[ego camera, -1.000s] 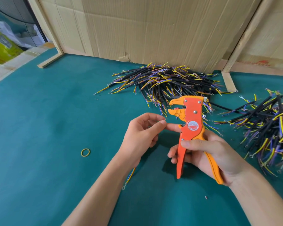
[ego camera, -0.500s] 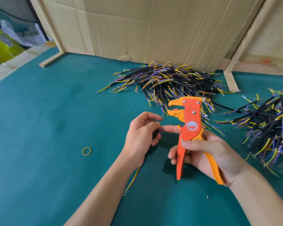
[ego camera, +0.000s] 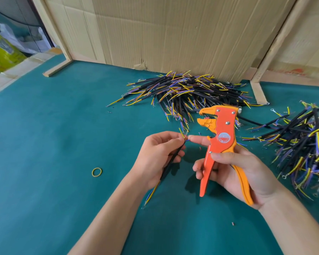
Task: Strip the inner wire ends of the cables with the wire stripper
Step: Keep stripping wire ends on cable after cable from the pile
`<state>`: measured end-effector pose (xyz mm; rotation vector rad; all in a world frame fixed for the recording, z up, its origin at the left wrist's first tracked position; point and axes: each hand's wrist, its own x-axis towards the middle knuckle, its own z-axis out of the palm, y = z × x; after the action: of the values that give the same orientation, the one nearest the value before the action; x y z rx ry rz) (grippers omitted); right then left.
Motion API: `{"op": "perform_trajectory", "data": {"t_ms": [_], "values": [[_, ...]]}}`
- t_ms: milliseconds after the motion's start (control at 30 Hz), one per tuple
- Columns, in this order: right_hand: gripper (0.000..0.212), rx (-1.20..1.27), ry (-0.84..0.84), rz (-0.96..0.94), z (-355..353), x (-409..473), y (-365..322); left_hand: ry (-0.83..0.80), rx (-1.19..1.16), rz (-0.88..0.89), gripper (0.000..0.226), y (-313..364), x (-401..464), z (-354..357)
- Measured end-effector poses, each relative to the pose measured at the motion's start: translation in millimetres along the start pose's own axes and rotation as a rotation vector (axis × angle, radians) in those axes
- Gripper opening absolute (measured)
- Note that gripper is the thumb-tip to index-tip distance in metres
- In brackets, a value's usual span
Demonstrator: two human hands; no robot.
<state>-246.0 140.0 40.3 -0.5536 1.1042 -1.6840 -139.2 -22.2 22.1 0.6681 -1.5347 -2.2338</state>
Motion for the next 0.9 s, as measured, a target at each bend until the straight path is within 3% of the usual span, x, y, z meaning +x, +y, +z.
{"op": "perform_trajectory", "data": {"t_ms": [533, 900], "values": [[0.055, -0.034, -0.05, 0.061, -2.8, -0.7, 0.1, 0.001, 0.028, 0.076, 0.018, -2.2, 0.0, 1.3], [0.058, 0.001, -0.077, 0.04, -1.0, -1.5, 1.8, -0.01, 0.059, 0.052, 0.008, -0.9, 0.0, 1.9]]}}
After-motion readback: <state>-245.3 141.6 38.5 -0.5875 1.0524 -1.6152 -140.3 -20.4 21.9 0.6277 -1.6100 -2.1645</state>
